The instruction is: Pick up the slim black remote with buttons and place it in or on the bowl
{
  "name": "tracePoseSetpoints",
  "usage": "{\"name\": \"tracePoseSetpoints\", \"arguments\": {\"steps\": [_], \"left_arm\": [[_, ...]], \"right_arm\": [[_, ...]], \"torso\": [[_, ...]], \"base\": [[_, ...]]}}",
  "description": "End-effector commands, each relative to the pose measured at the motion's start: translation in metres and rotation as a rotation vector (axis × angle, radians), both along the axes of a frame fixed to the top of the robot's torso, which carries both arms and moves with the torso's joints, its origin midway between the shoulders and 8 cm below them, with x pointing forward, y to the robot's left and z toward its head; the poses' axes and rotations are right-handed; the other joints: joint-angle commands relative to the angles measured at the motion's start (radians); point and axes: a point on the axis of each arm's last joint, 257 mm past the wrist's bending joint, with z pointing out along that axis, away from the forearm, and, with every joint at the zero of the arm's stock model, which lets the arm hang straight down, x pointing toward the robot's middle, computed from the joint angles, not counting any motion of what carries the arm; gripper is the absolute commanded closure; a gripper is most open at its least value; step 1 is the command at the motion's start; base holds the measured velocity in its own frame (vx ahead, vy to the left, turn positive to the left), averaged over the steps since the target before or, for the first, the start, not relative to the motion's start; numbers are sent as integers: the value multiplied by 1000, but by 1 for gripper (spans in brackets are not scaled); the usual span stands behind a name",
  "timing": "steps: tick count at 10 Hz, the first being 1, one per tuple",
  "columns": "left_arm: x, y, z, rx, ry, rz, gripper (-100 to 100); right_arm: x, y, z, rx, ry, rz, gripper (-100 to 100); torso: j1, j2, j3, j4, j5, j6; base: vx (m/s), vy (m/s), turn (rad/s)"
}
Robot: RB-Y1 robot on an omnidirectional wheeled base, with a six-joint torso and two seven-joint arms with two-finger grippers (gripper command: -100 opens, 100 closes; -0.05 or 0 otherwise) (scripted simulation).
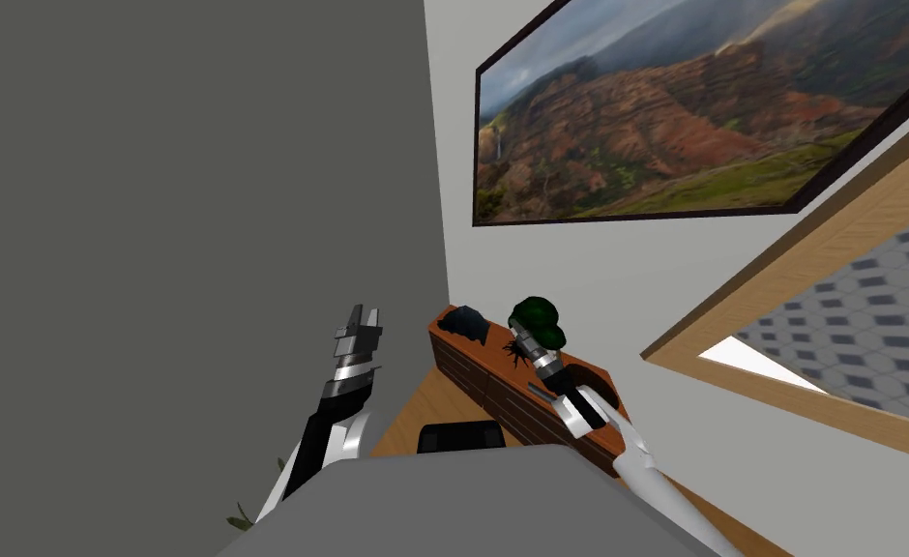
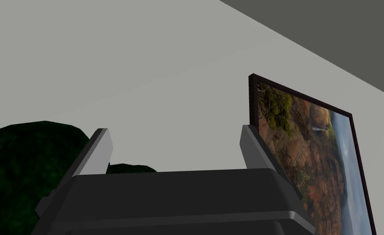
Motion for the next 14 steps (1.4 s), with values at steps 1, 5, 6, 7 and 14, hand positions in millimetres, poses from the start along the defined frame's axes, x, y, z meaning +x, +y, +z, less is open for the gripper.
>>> {"name": "tracePoseSetpoints", "arguments": {"steps": [1, 5, 6, 7, 14], "left_arm": [[0, 0, 0, 0, 0, 0, 0], [0, 0, 0, 0, 0, 0, 0], [0, 0, 0, 0, 0, 0, 0], [0, 0, 0, 0, 0, 0, 0], [0, 0, 0, 0, 0, 0, 0]], "right_arm": [[0, -4, -22, -57, 42, 11, -100], [-4, -17, -70, -172, 131, 28, -100], [-5, -20, -75, -175, 143, 23, -100], [-8, -23, -91, -234, 169, 42, -100], [-32, -50, -163, -444, 303, 89, -100]], "torso": [[0, 0, 0, 0, 0, 0], [0, 0, 0, 0, 0, 0], [0, 0, 0, 0, 0, 0], [-1, 0, 0, 0, 0, 0], [-1, 1, 1, 0, 0, 1]], "base": [[26, 25, 172], [21, 17, 108], [17, 8, 88], [16, 10, 159], [13, 1, 108]]}}
